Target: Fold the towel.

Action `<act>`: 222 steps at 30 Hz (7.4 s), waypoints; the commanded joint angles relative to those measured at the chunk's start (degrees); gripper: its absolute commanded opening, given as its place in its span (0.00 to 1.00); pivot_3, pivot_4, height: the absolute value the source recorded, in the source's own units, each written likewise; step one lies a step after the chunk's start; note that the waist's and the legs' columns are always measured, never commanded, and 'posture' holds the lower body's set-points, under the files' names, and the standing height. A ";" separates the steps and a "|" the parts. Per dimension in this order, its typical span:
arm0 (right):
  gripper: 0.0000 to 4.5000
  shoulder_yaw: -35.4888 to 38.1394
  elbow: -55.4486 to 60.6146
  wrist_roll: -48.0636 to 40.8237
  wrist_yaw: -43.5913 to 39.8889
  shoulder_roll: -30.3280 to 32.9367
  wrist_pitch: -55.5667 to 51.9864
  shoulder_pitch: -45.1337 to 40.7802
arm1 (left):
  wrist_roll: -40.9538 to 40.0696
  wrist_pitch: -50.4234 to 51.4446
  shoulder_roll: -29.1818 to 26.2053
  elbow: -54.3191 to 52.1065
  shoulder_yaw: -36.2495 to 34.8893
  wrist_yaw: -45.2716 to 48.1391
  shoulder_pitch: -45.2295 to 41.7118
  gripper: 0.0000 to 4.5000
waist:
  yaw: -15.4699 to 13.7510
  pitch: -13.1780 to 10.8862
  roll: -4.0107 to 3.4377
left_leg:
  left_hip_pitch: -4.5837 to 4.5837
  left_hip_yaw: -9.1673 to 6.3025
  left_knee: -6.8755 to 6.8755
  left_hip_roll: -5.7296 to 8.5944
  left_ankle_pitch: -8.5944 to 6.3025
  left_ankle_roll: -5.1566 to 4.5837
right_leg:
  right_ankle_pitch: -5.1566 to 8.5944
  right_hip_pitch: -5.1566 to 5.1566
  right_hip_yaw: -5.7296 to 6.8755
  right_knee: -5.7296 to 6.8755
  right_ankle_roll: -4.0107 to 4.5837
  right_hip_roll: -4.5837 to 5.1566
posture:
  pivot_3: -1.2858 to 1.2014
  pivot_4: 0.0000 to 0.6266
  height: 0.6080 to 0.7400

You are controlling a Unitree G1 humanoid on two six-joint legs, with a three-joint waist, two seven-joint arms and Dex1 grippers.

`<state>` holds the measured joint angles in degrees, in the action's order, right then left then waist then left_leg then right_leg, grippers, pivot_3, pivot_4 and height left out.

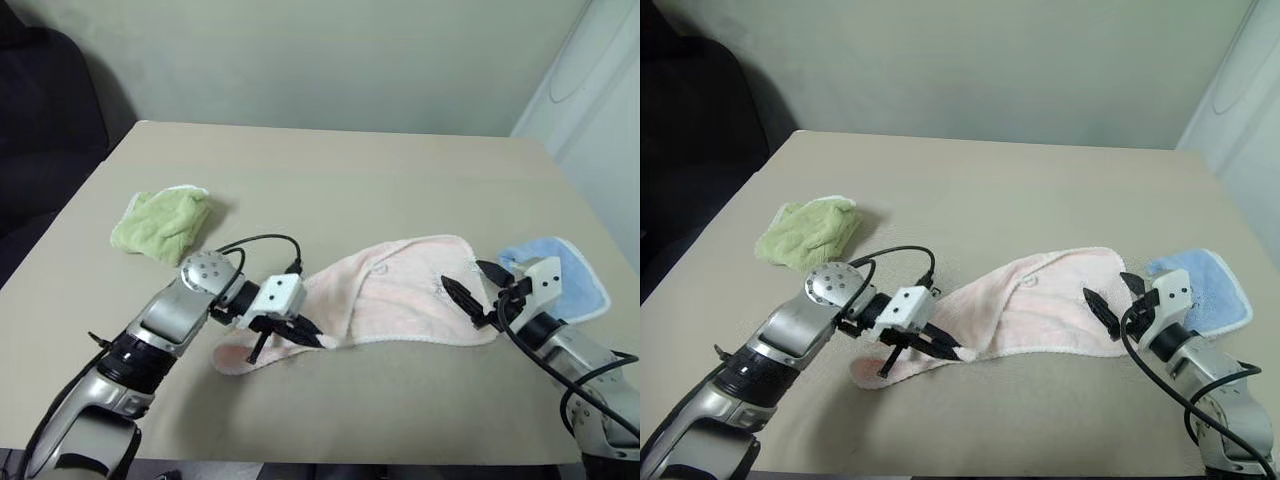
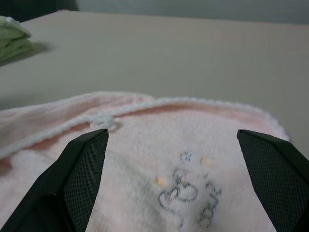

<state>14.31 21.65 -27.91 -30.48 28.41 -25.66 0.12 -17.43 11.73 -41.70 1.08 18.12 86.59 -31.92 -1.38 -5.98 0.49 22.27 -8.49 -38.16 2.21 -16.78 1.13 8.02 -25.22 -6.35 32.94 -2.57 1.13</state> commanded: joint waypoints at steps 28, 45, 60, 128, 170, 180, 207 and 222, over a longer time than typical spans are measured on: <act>1.00 -9.66 -66.16 17.60 -8.76 4.40 14.33 -40.62 | -15.07 18.96 10.36 10.80 -33.90 -37.19 2.31 0.01 | -0.41 -0.09 0.06 | -0.19 0.03 0.14 0.00 0.43 -0.36 | -0.66 0.03 0.07 -0.04 0.08 0.05 | 0.52 0.24 1.00; 0.01 -5.25 -64.35 15.10 -10.03 3.50 16.25 -40.05 | -13.70 18.31 10.77 10.81 -32.10 -39.38 3.13 0.00 | -0.39 -0.12 0.08 | -0.20 0.05 0.15 0.00 0.27 -0.06 | -0.72 0.02 0.08 -0.05 0.19 0.04 | 0.52 0.24 1.00; 0.01 1.57 -43.60 11.44 -5.17 10.78 5.72 -40.28 | -9.51 10.60 13.48 20.70 -30.69 -43.54 -12.12 0.00 | -0.76 -0.33 0.21 | -0.07 0.09 0.02 0.06 0.40 -0.05 | -0.77 0.04 0.06 -0.07 0.29 0.08 | 0.52 0.24 1.00; 0.01 20.01 2.02 -13.97 -23.51 18.98 -12.19 13.98 | -16.64 20.73 -3.21 9.44 -33.76 -17.77 9.66 0.00 | -0.45 -0.50 0.22 | 0.55 0.08 -0.14 0.05 0.48 -0.14 | -0.45 -0.02 0.10 -0.76 -0.60 0.00 | 0.52 0.24 1.00; 0.01 13.41 -24.62 -5.81 -24.41 29.18 -1.01 -20.63 | -16.54 16.18 -3.95 24.97 -36.26 -25.13 -16.67 0.00 | -0.36 -0.15 0.54 | 0.63 0.18 -0.03 0.04 1.28 -0.38 | -0.95 -0.39 0.10 -0.21 -0.51 0.08 | 0.52 0.24 1.00; 0.01 21.58 -6.00 -12.12 -30.50 24.62 -9.17 12.96 | -24.48 26.50 -9.71 -2.16 -41.36 -19.32 19.23 0.00 | -0.39 -0.15 0.56 | 0.66 0.07 -0.08 0.08 0.57 0.08 | 0.10 -0.40 0.04 0.06 -0.09 0.01 | 0.52 0.24 1.00; 0.01 6.52 -15.83 0.54 -18.91 20.93 -4.05 1.97 | -9.09 14.52 -1.66 18.13 -28.92 -30.46 4.97 0.00 | -0.29 0.00 0.52 | 0.38 0.11 -0.09 0.05 0.66 -0.37 | -0.23 -0.35 0.03 0.29 0.55 0.00 | 0.52 0.24 1.00; 0.01 1.15 -22.42 5.29 -17.18 19.19 -0.70 -2.26 | -2.99 10.34 0.71 26.11 -23.45 -28.68 0.44 0.00 | -0.36 -0.02 0.51 | 0.13 0.10 -0.09 0.04 0.67 -0.43 | -0.22 -0.08 0.04 0.26 0.31 0.01 | 0.52 0.24 1.00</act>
<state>14.02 0.23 -24.32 -49.21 46.97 -26.97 -1.78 -21.53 23.24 -39.84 26.89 -4.02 58.42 -30.29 -1.74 -6.00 1.00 22.39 -8.38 -38.25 2.25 -16.11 0.69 7.80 -25.30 -6.31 33.20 -2.26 1.13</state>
